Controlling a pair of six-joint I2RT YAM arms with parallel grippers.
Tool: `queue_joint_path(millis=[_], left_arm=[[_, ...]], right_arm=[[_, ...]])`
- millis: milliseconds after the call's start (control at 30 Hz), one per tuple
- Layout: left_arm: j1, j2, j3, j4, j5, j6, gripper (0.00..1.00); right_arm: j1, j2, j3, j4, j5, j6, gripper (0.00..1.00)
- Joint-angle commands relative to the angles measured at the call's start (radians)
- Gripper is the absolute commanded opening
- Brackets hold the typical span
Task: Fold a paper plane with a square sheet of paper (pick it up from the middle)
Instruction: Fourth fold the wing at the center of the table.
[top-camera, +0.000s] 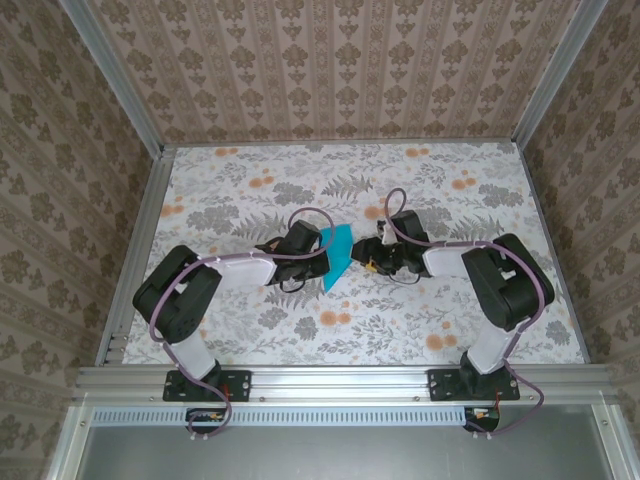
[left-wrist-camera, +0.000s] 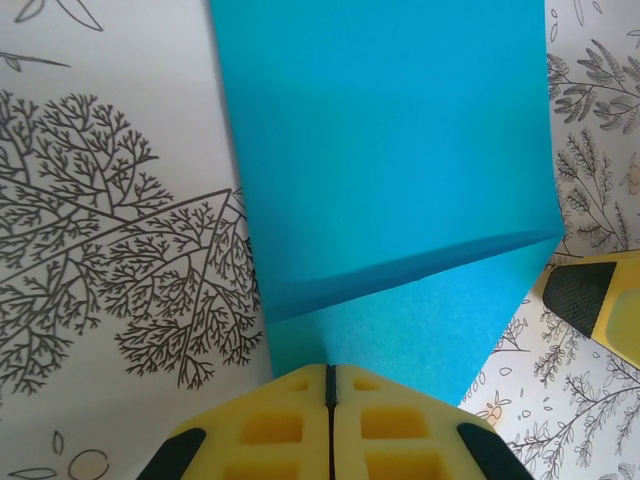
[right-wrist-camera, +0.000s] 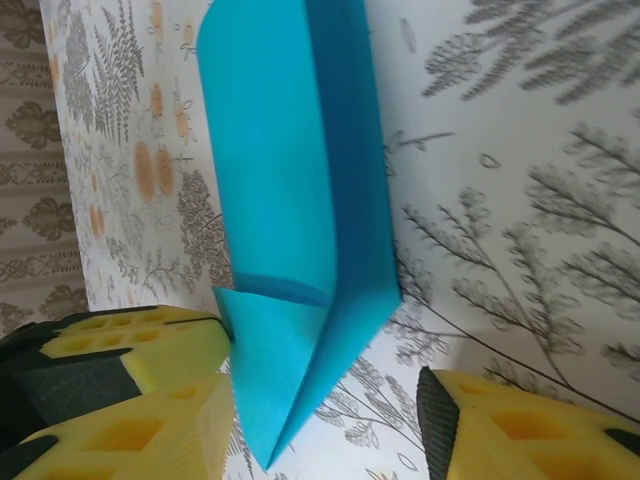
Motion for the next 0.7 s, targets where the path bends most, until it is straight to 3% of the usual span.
queue_joint_path(millis=[0, 467, 667], left_arm=[[0.011, 0.008, -0.001, -0.021, -0.020, -0.007, 0.06], [0.018, 0.013, -0.007, -0.014, -0.007, -0.006, 0.06], [0.023, 0.006, -0.008, -0.018, -0.003, -0.003, 0.06]], right_arm=[[0.019, 0.033, 0.047, -0.004, -0.034, -0.003, 0.50], [0.039, 0.095, 0.109, -0.025, -0.061, -0.005, 0.42], [0.041, 0.124, 0.128, -0.016, -0.083, 0.003, 0.28]])
